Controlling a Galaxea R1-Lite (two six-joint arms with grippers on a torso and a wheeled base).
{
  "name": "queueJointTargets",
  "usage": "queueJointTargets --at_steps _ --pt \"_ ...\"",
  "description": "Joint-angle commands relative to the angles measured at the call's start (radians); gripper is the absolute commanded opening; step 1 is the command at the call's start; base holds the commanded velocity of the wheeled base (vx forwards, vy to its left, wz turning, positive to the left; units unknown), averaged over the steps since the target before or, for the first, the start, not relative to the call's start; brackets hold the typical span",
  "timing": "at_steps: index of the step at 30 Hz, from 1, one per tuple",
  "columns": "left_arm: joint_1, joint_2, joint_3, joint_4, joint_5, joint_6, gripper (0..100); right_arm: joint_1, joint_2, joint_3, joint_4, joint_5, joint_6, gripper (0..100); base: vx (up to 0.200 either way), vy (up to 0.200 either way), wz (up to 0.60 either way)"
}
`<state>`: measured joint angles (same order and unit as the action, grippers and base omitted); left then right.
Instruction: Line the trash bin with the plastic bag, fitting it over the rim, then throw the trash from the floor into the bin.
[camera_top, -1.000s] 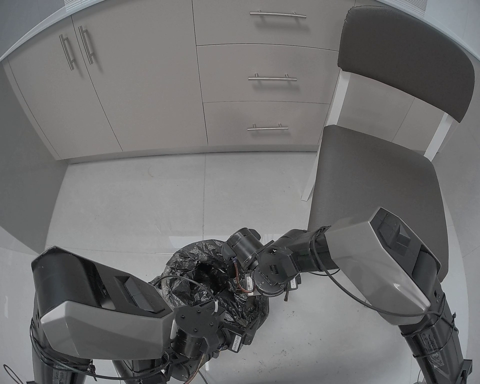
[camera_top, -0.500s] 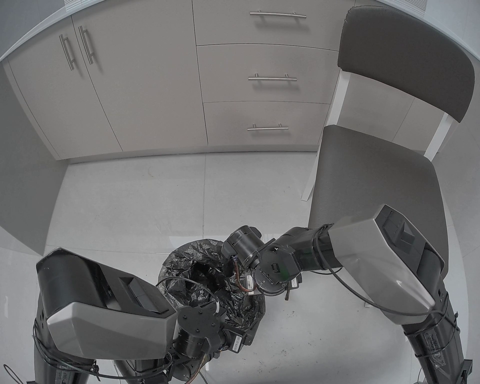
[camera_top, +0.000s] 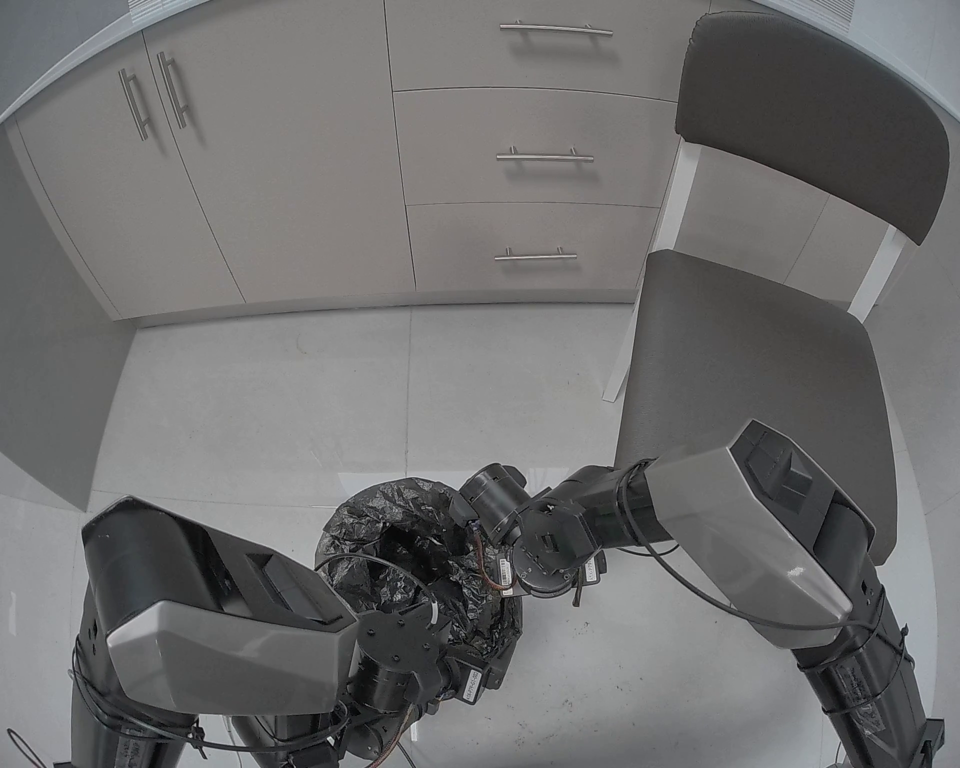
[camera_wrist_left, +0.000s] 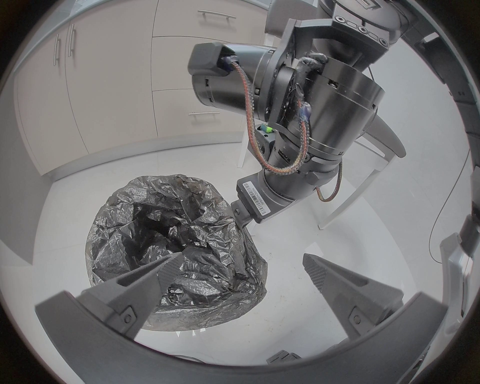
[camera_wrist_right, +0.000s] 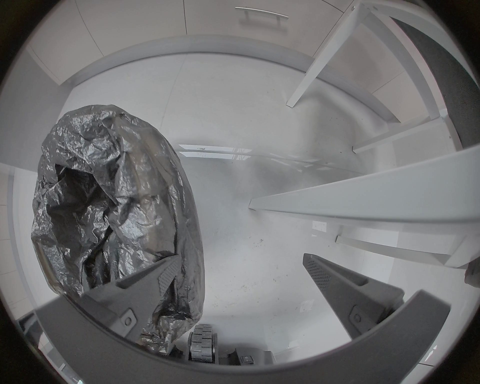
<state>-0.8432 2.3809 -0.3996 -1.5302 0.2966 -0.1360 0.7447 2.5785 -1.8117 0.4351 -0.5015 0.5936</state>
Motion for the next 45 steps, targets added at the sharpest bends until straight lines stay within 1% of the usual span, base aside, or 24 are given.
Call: queueJointTargets --at_steps 1,7,10,15,16,19,23,26,27,30,31,32,34,38,40,41,45 --pt "0.0 0.009 -0.004 -0.001 -0.001 -0.001 100 -0.007 0.019 -0.001 -0.001 0.0 -0.002 100 0.0 0.0 0.0" --pt "0.003 0.009 -0.008 -0.001 0.001 -0.002 100 -0.007 0.057 -0.018 -0.001 0.0 -0.002 100 0.0 0.0 0.0" --pt "0.006 0.001 -0.007 -0.001 0.004 -0.019 100 -0.013 0.055 -0.024 -0.001 0.0 -0.002 100 0.0 0.0 0.0" --pt "0.007 -0.02 0.001 -0.001 0.004 -0.03 100 -0.016 0.006 -0.028 0.001 0.0 -0.002 100 0.0 0.0 0.0" --pt "0.007 -0.023 0.002 -0.001 0.004 -0.03 100 -0.015 -0.041 -0.026 0.008 0.0 -0.002 100 0.0 0.0 0.0" --pt "0.006 -0.023 -0.001 -0.001 0.004 -0.03 100 -0.01 -0.089 -0.023 0.011 0.0 -0.006 100 0.0 0.0 0.0" --pt "0.006 -0.022 -0.005 -0.001 0.004 -0.028 100 0.018 -0.136 -0.018 0.01 0.008 -0.005 100 0.0 0.0 0.0" --pt "0.006 -0.023 -0.002 -0.001 0.004 -0.028 100 0.05 -0.112 -0.018 0.007 0.011 -0.005 100 0.0 0.0 0.0" --pt "0.007 -0.023 -0.001 -0.001 0.004 -0.03 100 0.064 -0.074 -0.029 0.001 0.012 -0.012 100 0.0 0.0 0.0" --pt "0.013 -0.025 -0.001 -0.001 0.006 -0.028 100 0.071 -0.029 -0.055 -0.001 0.011 -0.017 100 0.0 0.0 0.0" --pt "0.03 -0.019 -0.005 -0.001 0.004 -0.021 100 0.073 0.012 -0.098 0.004 0.011 -0.018 100 0.0 0.0 0.0" --pt "0.032 -0.017 -0.005 -0.001 0.004 -0.021 100 0.073 0.015 -0.101 0.004 0.011 -0.018 100 0.0 0.0 0.0" --pt "0.079 -0.014 -0.027 -0.001 -0.001 -0.013 100 0.065 0.077 -0.179 0.011 0.011 -0.023 100 0.0 0.0 0.0" --pt "0.159 -0.012 -0.058 0.001 -0.016 -0.001 100 0.059 0.121 -0.188 0.011 0.011 -0.051 100 0.0 0.0 0.0" --pt "0.196 -0.009 -0.059 0.001 -0.04 -0.001 100 0.051 0.13 -0.188 0.011 0.009 -0.067 100 0.0 0.0 0.0" --pt "0.231 -0.005 -0.062 -0.001 -0.06 -0.001 100 0.042 0.138 -0.188 0.011 0.004 -0.078 100 0.0 0.0 0.0" --pt "0.323 0.011 -0.091 0.001 -0.111 0.001 100 0.018 0.147 -0.188 0.011 0.001 -0.08 100 0.0 0.0 0.0"
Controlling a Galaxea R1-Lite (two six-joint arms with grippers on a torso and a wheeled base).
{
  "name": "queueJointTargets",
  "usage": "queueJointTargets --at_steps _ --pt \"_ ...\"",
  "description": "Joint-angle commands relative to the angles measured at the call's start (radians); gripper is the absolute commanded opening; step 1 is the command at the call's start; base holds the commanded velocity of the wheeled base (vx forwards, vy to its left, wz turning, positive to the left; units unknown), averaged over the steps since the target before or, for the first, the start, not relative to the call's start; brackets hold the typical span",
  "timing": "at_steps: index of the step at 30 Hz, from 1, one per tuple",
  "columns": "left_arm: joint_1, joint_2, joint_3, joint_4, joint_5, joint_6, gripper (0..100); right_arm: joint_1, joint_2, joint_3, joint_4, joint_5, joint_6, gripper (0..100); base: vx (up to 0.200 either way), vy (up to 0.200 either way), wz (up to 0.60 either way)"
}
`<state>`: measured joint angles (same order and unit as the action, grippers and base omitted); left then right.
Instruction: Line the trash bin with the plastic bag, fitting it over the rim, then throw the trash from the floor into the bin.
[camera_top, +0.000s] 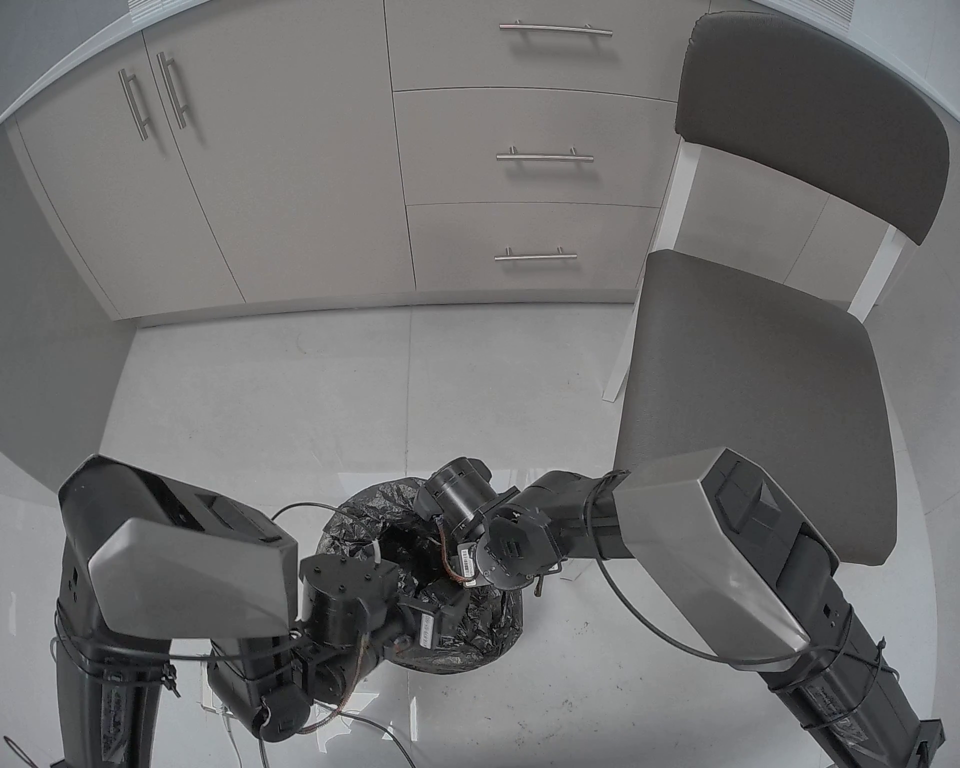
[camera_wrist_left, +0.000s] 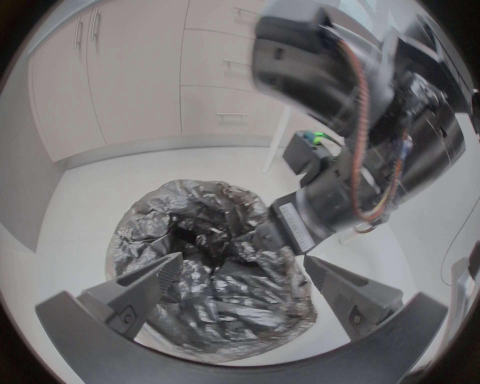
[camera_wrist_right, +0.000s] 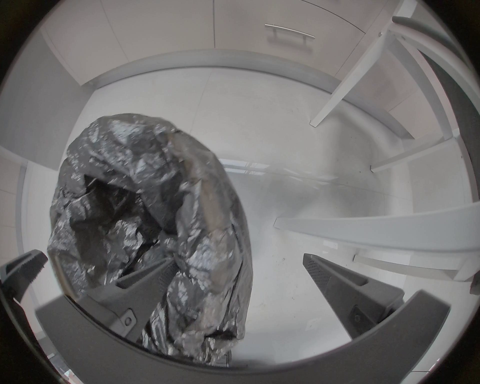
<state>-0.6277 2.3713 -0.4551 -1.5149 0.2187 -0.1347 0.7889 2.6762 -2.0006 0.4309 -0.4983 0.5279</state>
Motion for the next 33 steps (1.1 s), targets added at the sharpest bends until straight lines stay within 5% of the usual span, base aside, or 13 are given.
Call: queueJointTargets --at_steps 1,11,26,33 --pt "0.131 0.031 -0.043 -0.014 -0.042 0.0 100 -0.033 0.05 0.001 0.016 -0.003 -0.009 100 0.0 0.0 0.0" --pt "0.233 0.068 -0.112 -0.016 -0.091 -0.003 100 -0.065 0.027 0.001 0.017 -0.043 -0.005 100 0.0 0.0 0.0" --pt "0.283 0.062 -0.117 -0.014 -0.087 0.003 100 -0.089 -0.015 0.001 0.046 -0.069 -0.003 100 0.0 0.0 0.0" --pt "0.381 0.072 -0.154 -0.016 -0.09 0.072 100 -0.1 -0.016 0.001 0.062 -0.101 -0.003 100 0.0 0.0 0.0"
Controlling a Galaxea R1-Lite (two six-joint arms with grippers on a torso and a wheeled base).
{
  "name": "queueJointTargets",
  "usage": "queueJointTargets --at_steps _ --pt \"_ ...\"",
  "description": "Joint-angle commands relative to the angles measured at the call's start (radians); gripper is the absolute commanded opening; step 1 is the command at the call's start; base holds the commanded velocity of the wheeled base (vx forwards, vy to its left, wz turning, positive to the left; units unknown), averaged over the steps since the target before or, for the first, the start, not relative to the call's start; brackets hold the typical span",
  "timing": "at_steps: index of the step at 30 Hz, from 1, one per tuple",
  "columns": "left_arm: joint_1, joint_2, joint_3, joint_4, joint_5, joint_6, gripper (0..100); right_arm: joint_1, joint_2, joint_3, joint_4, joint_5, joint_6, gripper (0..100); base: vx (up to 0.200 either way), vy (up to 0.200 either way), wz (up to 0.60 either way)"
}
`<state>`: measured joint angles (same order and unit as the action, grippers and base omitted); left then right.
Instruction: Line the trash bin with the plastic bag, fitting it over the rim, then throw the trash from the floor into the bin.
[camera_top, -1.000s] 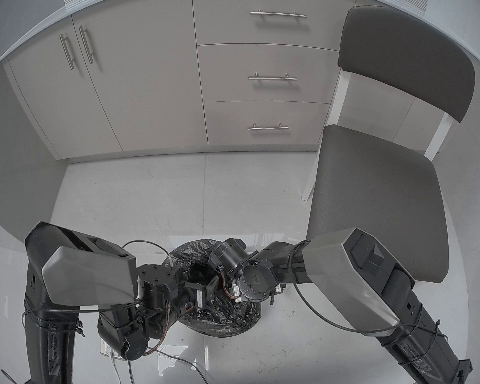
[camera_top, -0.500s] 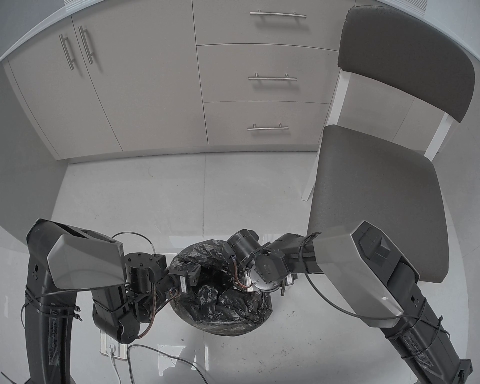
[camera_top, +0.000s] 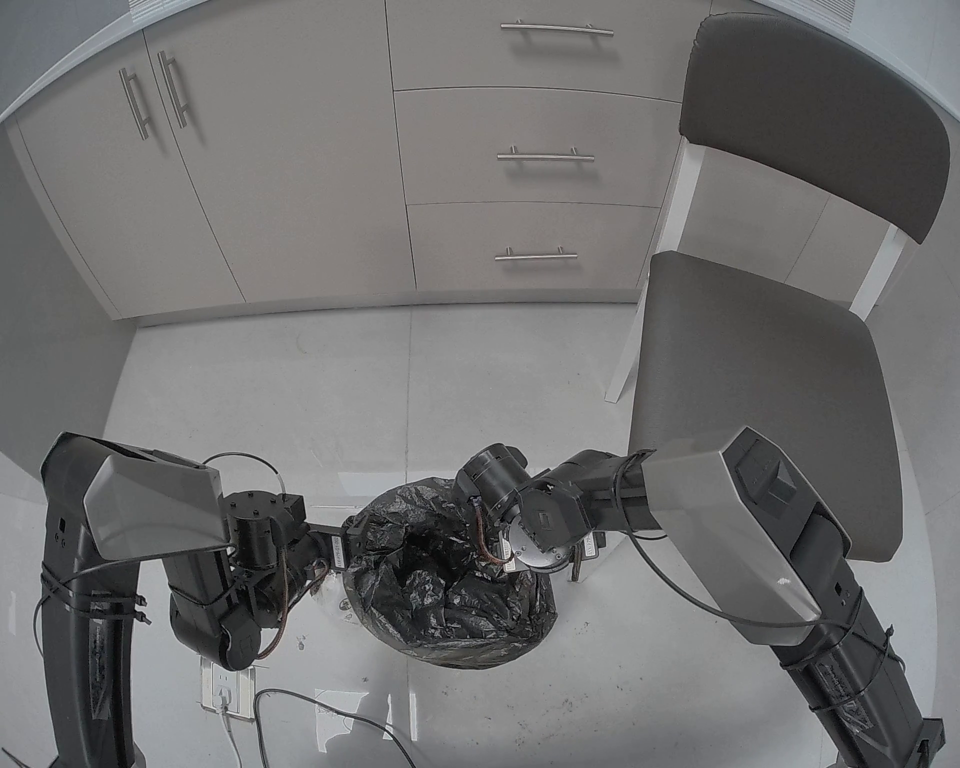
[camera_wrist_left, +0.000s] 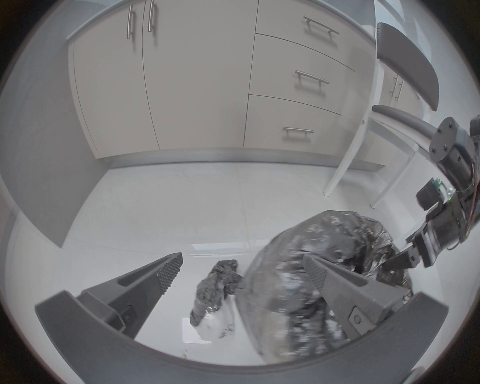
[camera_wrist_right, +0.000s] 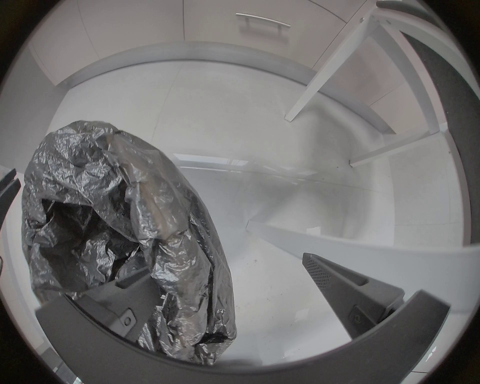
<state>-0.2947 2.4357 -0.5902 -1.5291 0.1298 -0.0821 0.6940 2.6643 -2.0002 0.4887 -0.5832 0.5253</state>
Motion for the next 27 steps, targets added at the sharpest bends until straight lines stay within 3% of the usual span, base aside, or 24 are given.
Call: queueJointTargets --at_steps 1,7,27 --pt "0.068 0.014 -0.025 -0.002 -0.002 0.038 100 -0.007 -0.004 0.0 0.005 -0.03 -0.001 100 0.0 0.0 0.0" --pt "0.111 0.043 -0.054 0.0 -0.006 0.084 100 -0.004 -0.007 0.0 0.005 -0.035 -0.005 100 0.0 0.0 0.0" --pt "0.078 0.175 -0.175 0.006 -0.045 0.107 100 0.13 -0.204 0.0 0.002 0.039 0.002 100 0.0 0.0 0.0"
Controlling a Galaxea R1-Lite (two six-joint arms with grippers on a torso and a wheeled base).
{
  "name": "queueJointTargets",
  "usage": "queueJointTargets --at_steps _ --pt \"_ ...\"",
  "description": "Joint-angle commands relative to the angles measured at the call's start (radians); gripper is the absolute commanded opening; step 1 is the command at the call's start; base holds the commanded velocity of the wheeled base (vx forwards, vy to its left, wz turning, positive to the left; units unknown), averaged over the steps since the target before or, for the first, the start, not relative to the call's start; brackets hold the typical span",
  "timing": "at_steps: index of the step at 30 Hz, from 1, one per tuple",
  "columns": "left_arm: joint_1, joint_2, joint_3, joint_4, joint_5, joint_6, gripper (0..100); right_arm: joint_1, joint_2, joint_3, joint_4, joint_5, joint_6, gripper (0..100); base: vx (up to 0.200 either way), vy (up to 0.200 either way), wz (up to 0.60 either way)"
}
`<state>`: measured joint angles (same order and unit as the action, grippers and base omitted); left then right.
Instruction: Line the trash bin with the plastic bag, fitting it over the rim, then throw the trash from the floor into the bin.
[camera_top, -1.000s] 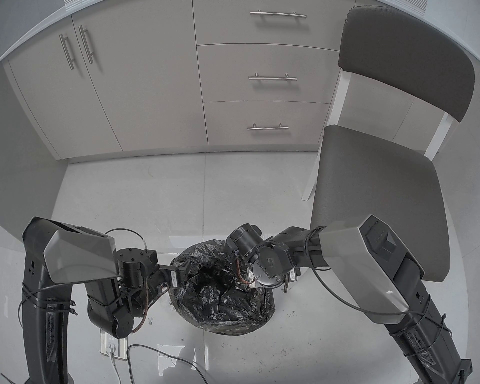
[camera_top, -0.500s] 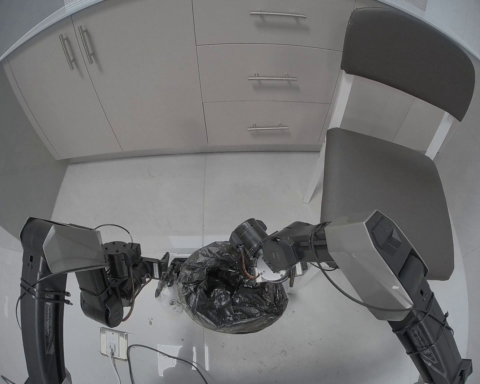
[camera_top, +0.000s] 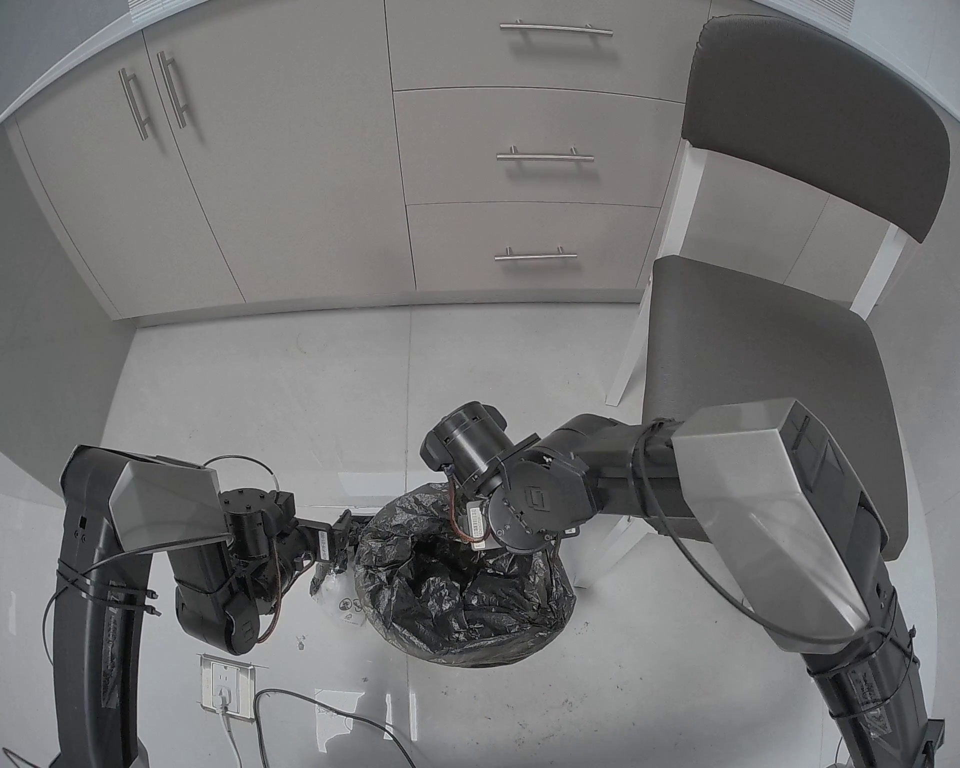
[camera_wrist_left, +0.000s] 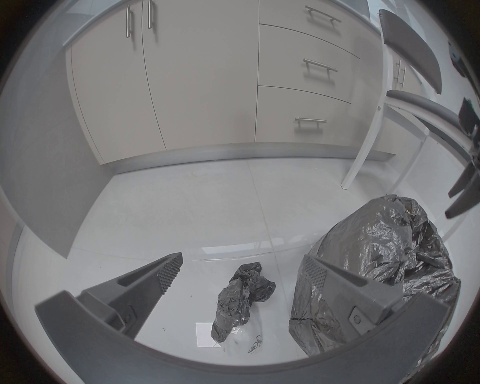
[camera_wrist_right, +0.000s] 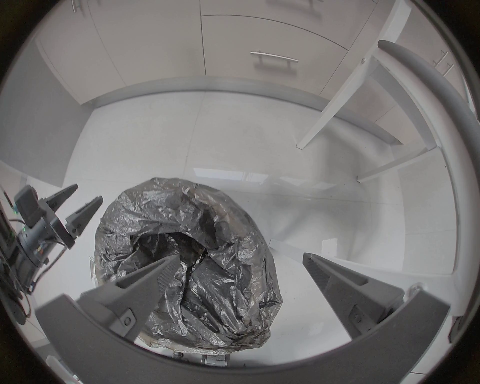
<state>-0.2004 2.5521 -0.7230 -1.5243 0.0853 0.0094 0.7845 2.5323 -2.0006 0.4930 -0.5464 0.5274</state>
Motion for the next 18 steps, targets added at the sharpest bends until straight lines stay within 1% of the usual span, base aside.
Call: queueJointTargets --at_steps 1,4,6,7,8,10,13,14,17,18 --pt "-0.014 0.063 -0.052 0.001 -0.001 0.026 100 0.039 -0.081 0.001 -0.002 0.002 0.0 100 0.0 0.0 0.0" --pt "-0.004 0.094 -0.099 0.003 -0.004 0.089 100 0.035 -0.124 0.001 -0.001 0.003 0.003 100 0.0 0.0 0.0" --pt "0.007 0.106 -0.151 0.006 -0.004 0.103 100 0.025 -0.158 0.001 -0.001 0.009 0.009 100 0.0 0.0 0.0" --pt "0.007 0.106 -0.156 0.006 -0.004 0.103 100 0.025 -0.161 0.001 -0.001 0.011 0.009 100 0.0 0.0 0.0" --pt "0.016 0.106 -0.227 0.053 -0.004 0.103 100 0.015 -0.202 0.001 -0.002 0.036 0.019 100 0.0 0.0 0.0" --pt "0.022 0.103 -0.293 0.138 -0.006 0.095 100 0.012 -0.234 0.001 -0.004 0.052 0.025 100 0.0 0.0 0.0" --pt "0.036 0.123 -0.435 0.268 -0.006 0.072 100 0.01 -0.273 0.001 -0.005 0.056 0.042 100 0.0 0.0 0.0" --pt "0.039 0.14 -0.504 0.323 -0.004 0.063 100 0.01 -0.288 0.001 -0.008 0.056 0.046 100 0.0 0.0 0.0" --pt "0.055 0.154 -0.61 0.42 -0.004 0.058 100 0.009 -0.31 0.001 -0.01 0.056 0.048 100 0.0 0.0 0.0" --pt "0.062 0.158 -0.674 0.483 -0.004 0.052 100 0.006 -0.316 0.001 -0.01 0.056 0.048 100 0.0 0.0 0.0"
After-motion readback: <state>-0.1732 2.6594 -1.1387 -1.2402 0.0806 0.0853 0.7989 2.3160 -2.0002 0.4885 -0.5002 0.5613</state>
